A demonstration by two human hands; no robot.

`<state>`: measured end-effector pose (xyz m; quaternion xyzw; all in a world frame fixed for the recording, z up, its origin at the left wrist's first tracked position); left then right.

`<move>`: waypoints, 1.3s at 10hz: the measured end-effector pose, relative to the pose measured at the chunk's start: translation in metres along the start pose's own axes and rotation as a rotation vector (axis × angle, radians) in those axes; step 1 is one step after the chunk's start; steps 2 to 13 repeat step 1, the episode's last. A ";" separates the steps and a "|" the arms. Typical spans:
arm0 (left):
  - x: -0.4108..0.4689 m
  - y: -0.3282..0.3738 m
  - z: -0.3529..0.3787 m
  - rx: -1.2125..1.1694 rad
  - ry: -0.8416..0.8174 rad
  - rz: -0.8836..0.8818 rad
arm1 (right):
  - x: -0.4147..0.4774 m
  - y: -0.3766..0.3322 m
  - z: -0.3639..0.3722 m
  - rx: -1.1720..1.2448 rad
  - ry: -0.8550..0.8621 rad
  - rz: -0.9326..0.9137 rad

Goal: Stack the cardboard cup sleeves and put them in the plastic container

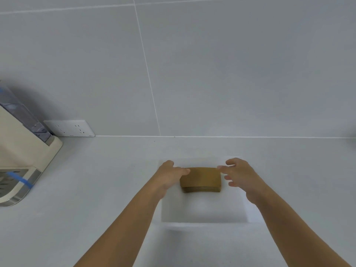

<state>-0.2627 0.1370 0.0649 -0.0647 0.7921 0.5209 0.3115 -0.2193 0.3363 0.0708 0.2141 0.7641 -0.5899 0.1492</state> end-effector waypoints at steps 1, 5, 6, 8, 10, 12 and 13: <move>-0.020 0.019 -0.015 0.006 0.057 0.088 | -0.019 -0.019 -0.022 -0.011 0.025 -0.080; -0.020 0.019 -0.015 0.006 0.057 0.088 | -0.019 -0.019 -0.022 -0.011 0.025 -0.080; -0.020 0.019 -0.015 0.006 0.057 0.088 | -0.019 -0.019 -0.022 -0.011 0.025 -0.080; -0.020 0.019 -0.015 0.006 0.057 0.088 | -0.019 -0.019 -0.022 -0.011 0.025 -0.080; -0.020 0.019 -0.015 0.006 0.057 0.088 | -0.019 -0.019 -0.022 -0.011 0.025 -0.080; -0.020 0.019 -0.015 0.006 0.057 0.088 | -0.019 -0.019 -0.022 -0.011 0.025 -0.080; -0.020 0.019 -0.015 0.006 0.057 0.088 | -0.019 -0.019 -0.022 -0.011 0.025 -0.080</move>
Point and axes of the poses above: each hand's wrist, its own x-axis towards the middle knuckle, its own z-axis out of the palm, y = z × x, the point moved 5 cm from there along x, towards the middle knuckle, and after that the axes turned 6 degrees about -y, right-handed, at the moved point
